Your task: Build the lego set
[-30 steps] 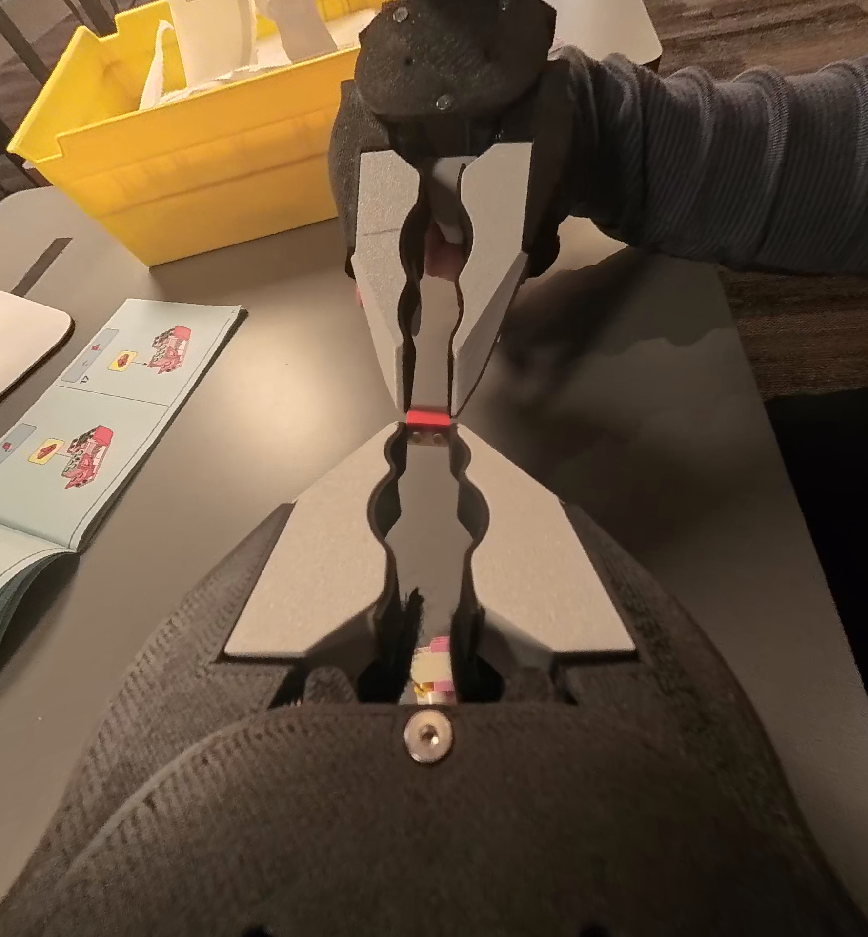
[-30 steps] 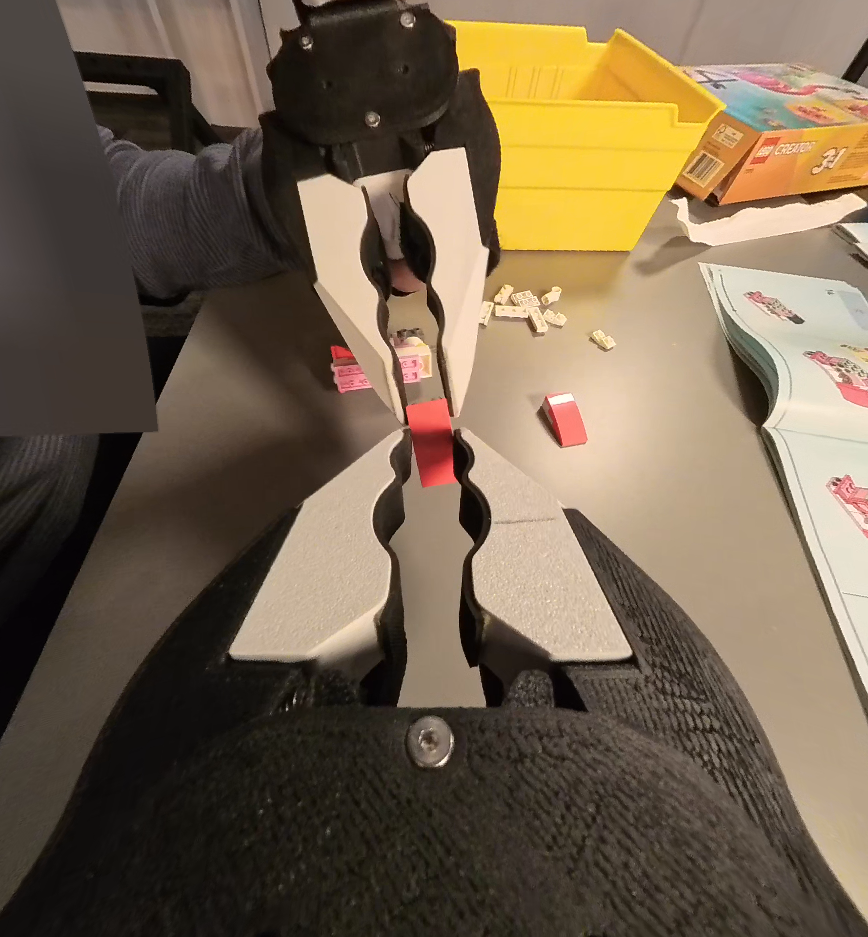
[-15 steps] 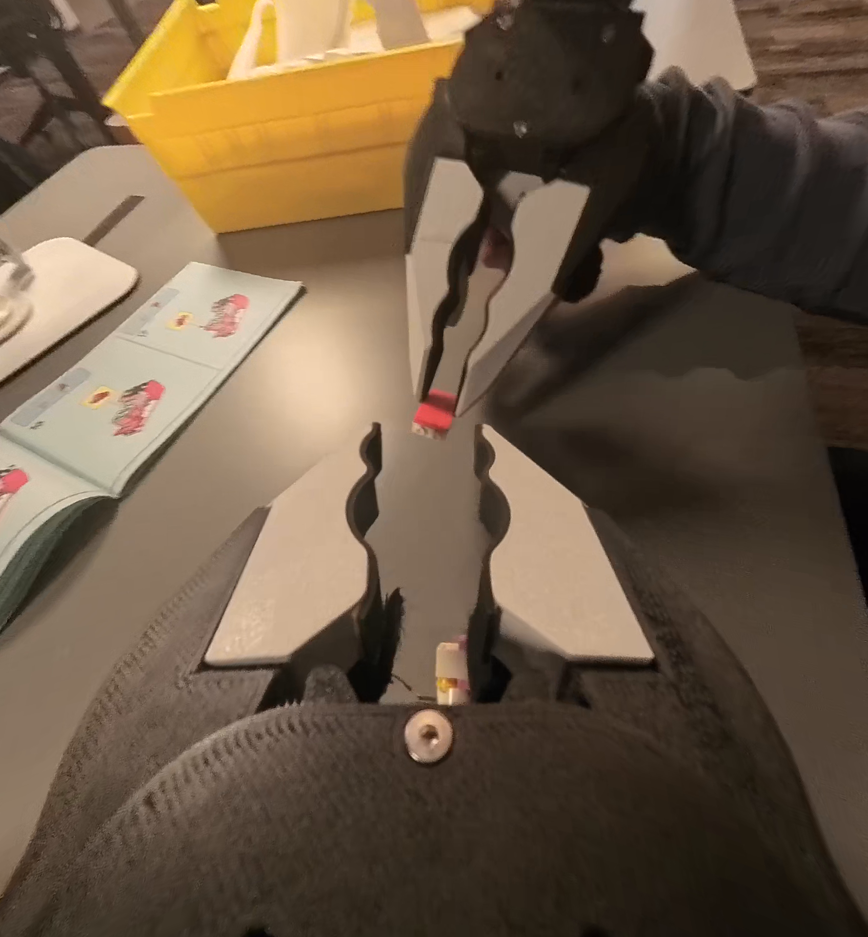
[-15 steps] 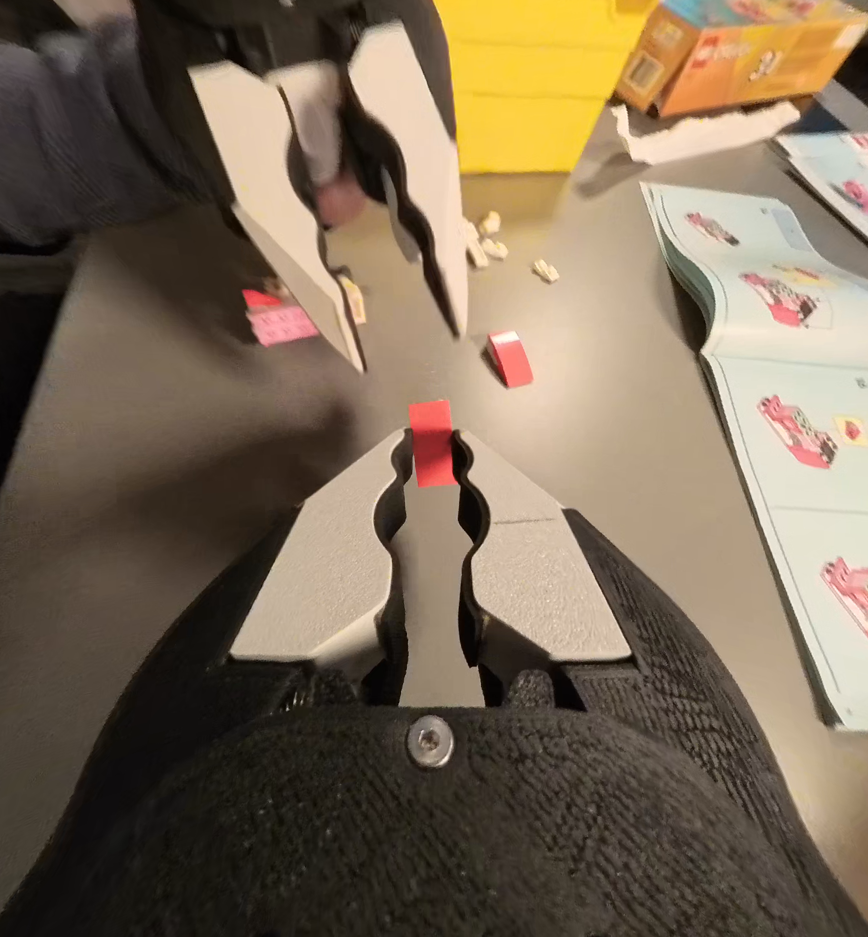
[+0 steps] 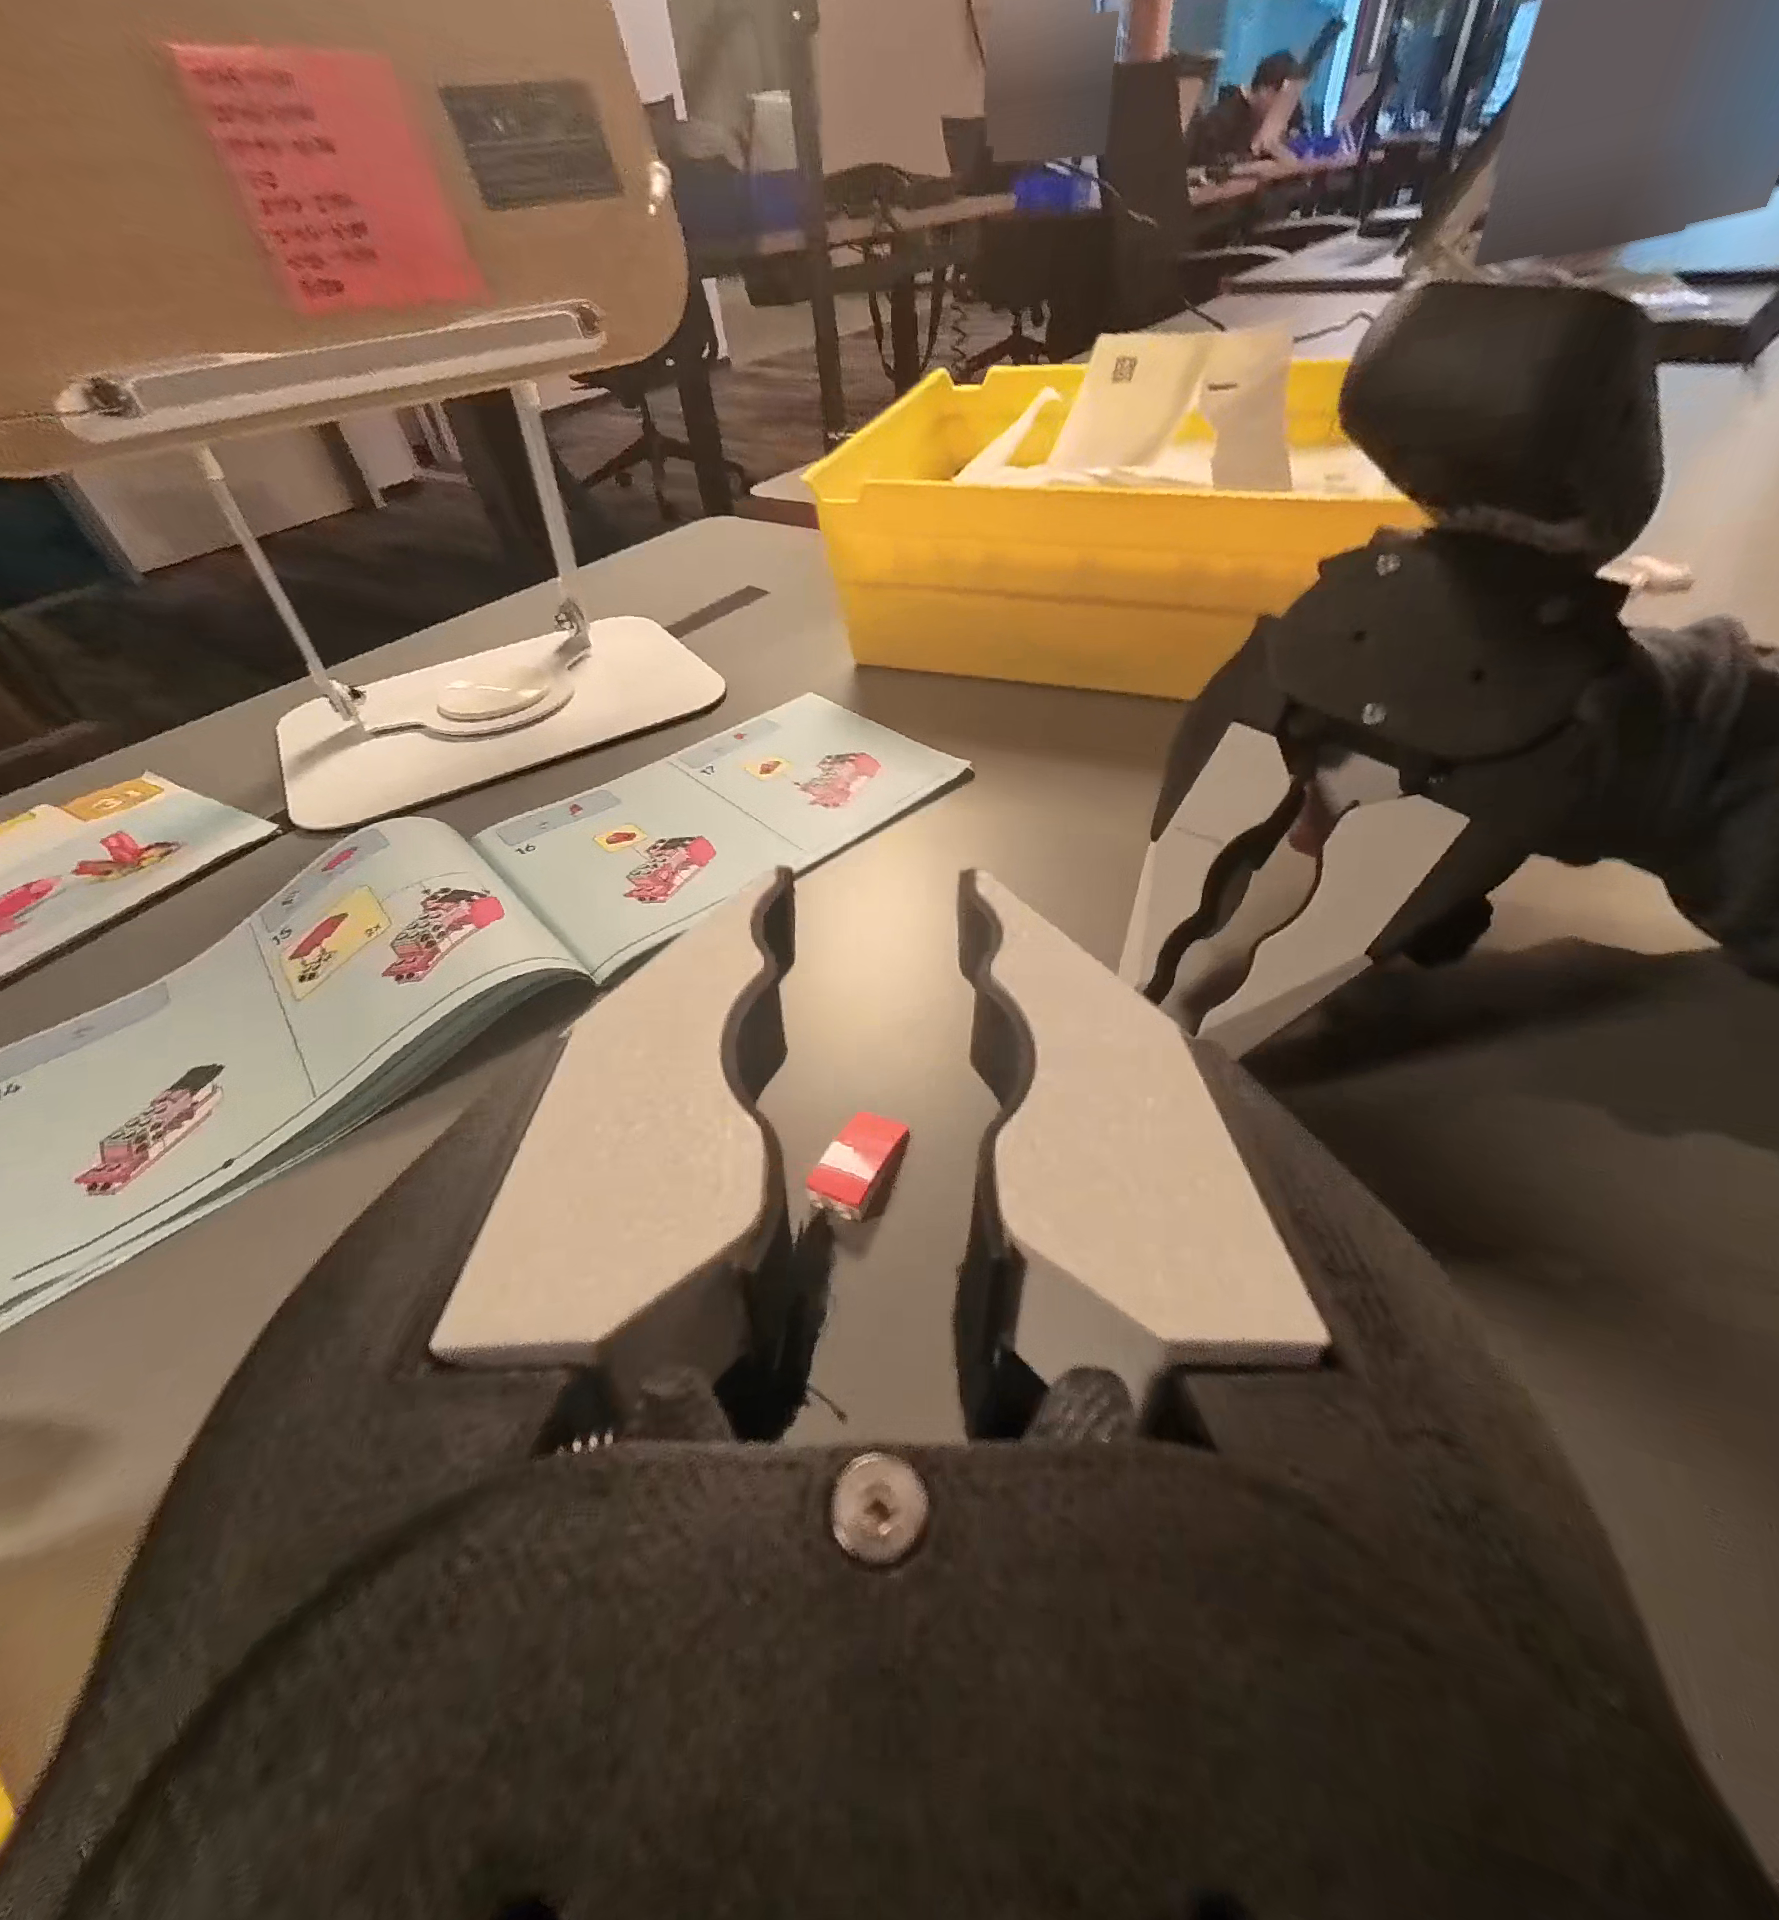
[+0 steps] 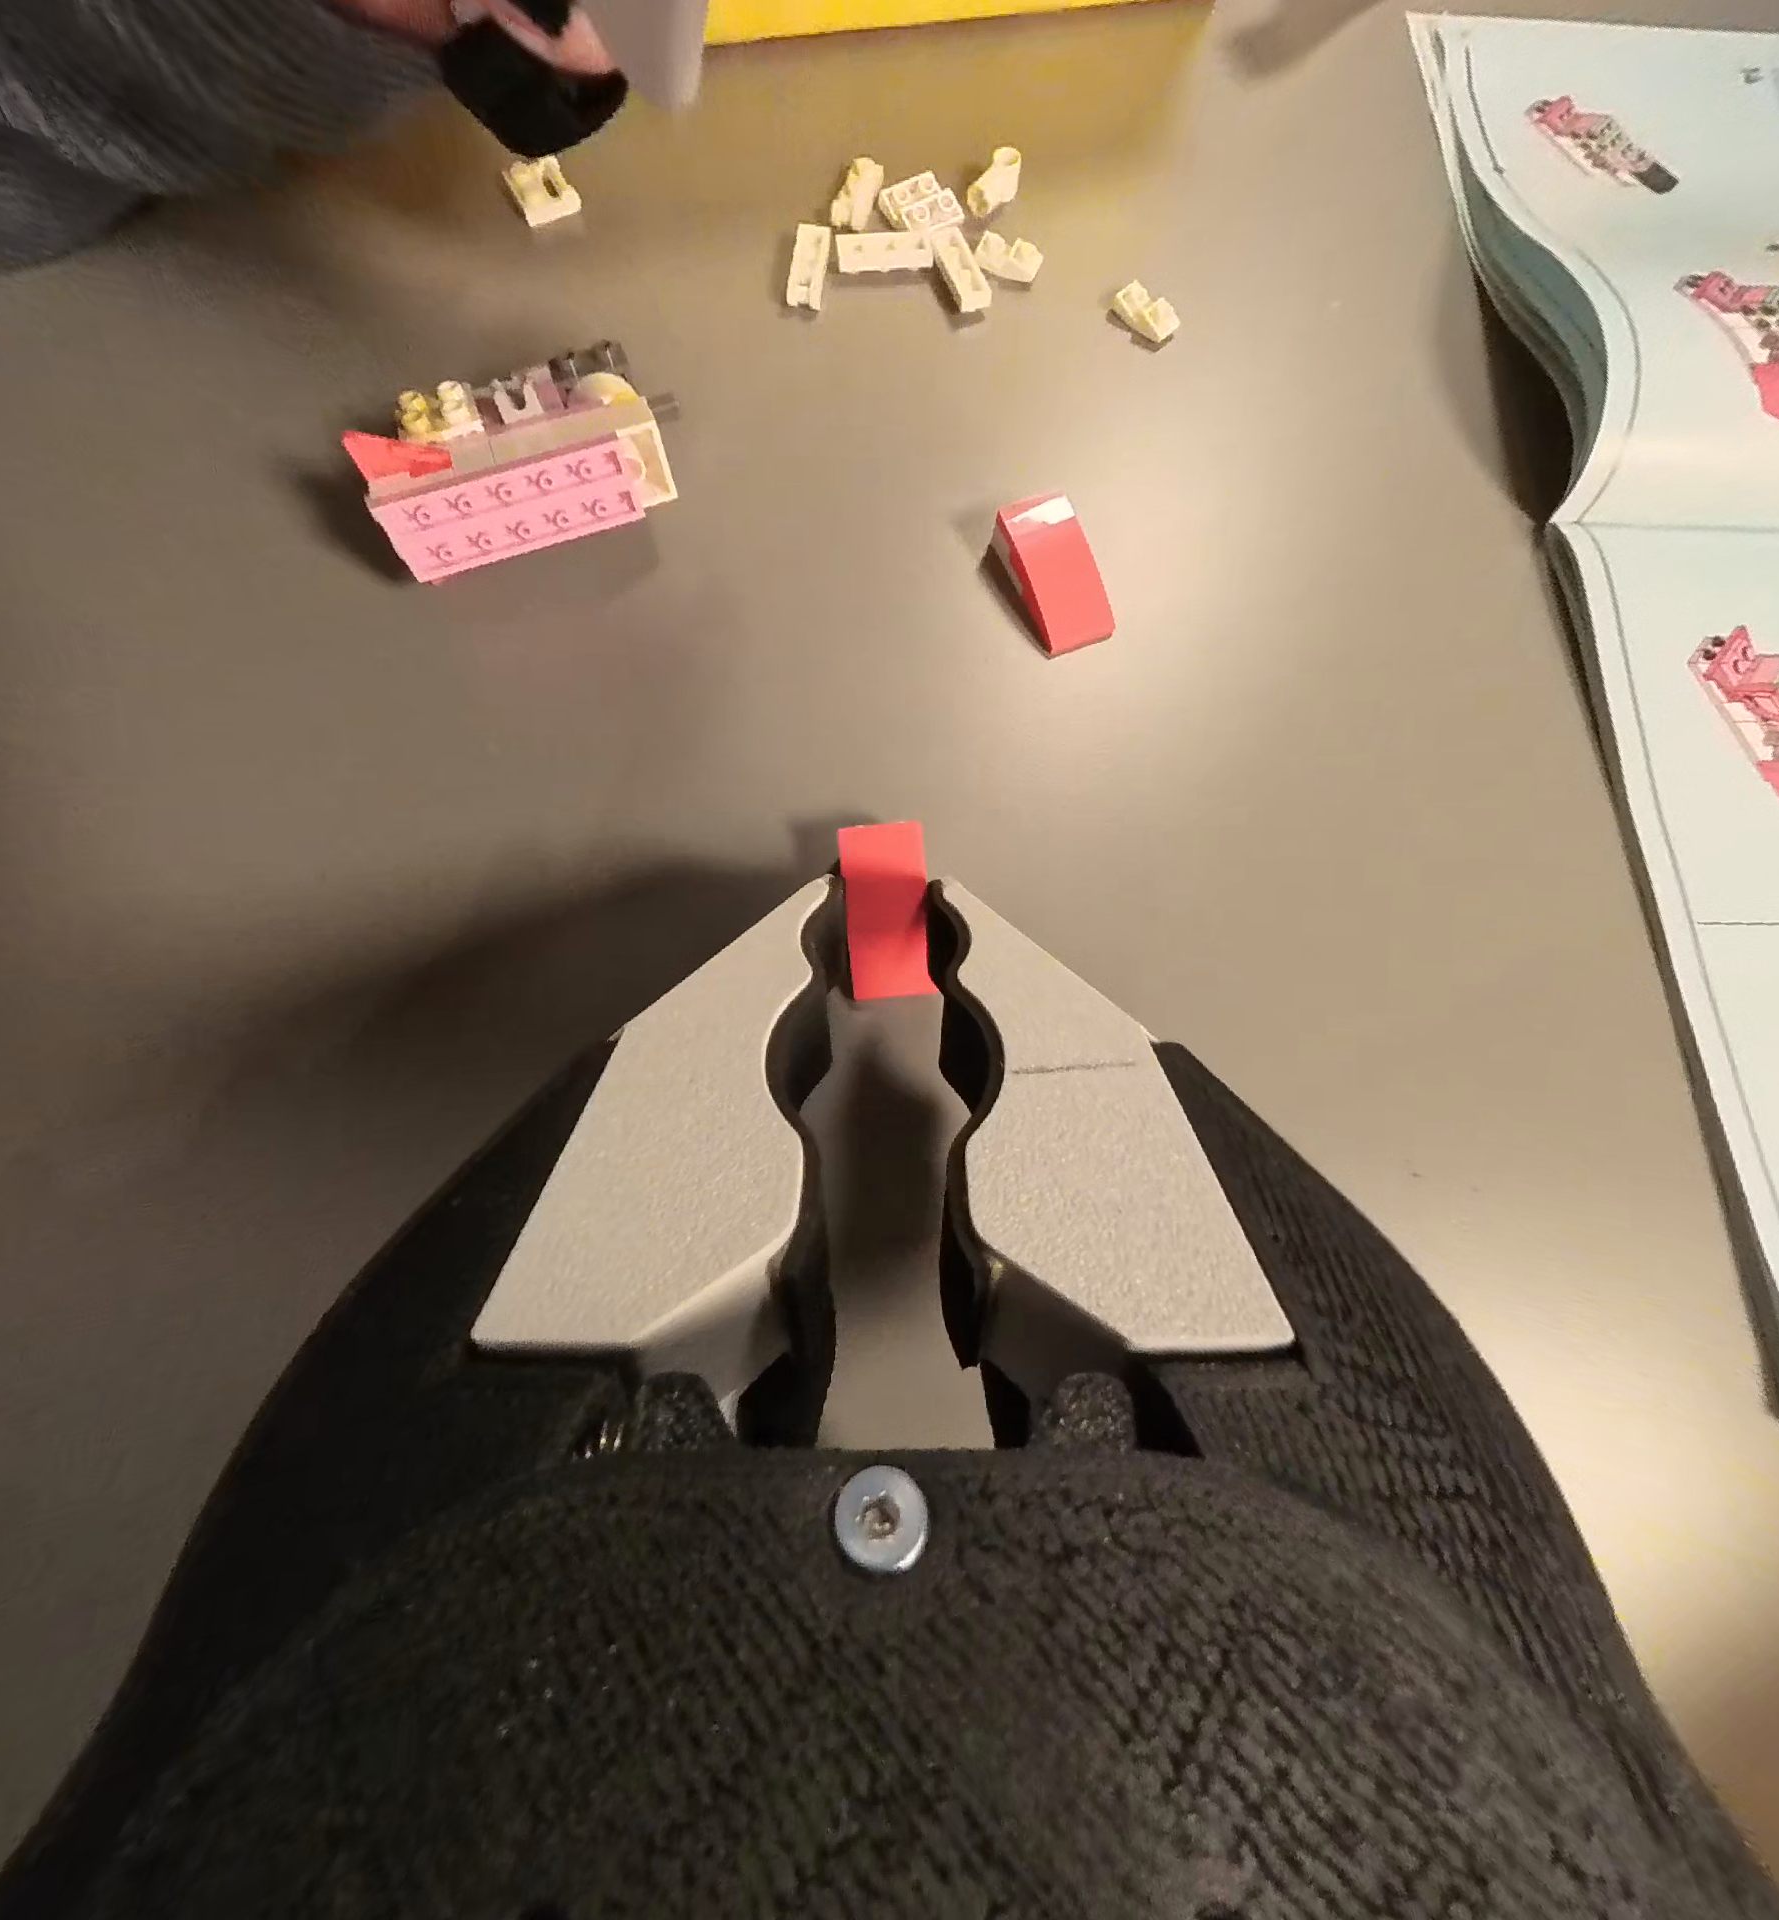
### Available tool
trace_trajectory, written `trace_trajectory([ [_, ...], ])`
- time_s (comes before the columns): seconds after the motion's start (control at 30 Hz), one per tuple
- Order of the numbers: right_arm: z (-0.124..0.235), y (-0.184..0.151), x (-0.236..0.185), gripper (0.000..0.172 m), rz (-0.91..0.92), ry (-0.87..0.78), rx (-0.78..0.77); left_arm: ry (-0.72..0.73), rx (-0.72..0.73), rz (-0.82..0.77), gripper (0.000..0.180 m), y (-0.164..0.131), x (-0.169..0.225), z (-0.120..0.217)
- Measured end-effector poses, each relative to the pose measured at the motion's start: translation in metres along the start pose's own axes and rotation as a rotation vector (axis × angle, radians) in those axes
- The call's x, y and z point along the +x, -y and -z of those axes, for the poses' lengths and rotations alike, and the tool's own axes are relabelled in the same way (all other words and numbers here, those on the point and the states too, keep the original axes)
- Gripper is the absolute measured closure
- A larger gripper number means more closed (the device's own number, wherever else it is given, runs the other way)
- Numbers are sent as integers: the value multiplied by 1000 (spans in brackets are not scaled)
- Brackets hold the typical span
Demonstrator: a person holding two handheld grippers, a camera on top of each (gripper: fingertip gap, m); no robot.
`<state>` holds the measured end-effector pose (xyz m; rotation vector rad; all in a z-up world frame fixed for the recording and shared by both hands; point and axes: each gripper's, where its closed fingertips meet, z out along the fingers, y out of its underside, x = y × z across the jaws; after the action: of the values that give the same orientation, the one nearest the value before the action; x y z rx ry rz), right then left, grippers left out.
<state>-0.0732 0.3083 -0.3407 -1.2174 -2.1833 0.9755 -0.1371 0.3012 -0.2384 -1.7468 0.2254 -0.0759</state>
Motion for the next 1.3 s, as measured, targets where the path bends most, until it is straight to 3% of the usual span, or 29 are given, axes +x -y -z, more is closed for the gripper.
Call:
trace_trajectory([
  [0.17, -2, -2, 1, 157, -37, 9, 5, 28, 36, 2, 150, 6, -4, 4],
  [0.33, -3, 3, 4, 138, -34, -8, 58, 70, 63, -14, 150, 12, -8, 8],
  [0.5, -3, 61, -34, 125, 77, 113, 314, 147, 140, -15, 151, 25, -19, 18],
  [0.63, -38, 57, -62, 94, 132, 218, 173, 170, 153, -2, 151, 26, -26, 22],
  [0.7, -50, 59, -71, 88, 167, 240, 128, 178, 163, 4, 151, 27, -28, 23],
  [0.87, -68, 58, -77, 88, 253, 226, 26, 187, 170, 4, 150, 28, -30, 25],
  [1.13, -70, 57, -79, 106, 220, 272, 11, 210, 158, -21, 151, 27, -33, 25],
  [1.3, -68, 55, -77, 107, 211, 267, 13, 209, 155, -18, 151, 25, -34, 24],
])
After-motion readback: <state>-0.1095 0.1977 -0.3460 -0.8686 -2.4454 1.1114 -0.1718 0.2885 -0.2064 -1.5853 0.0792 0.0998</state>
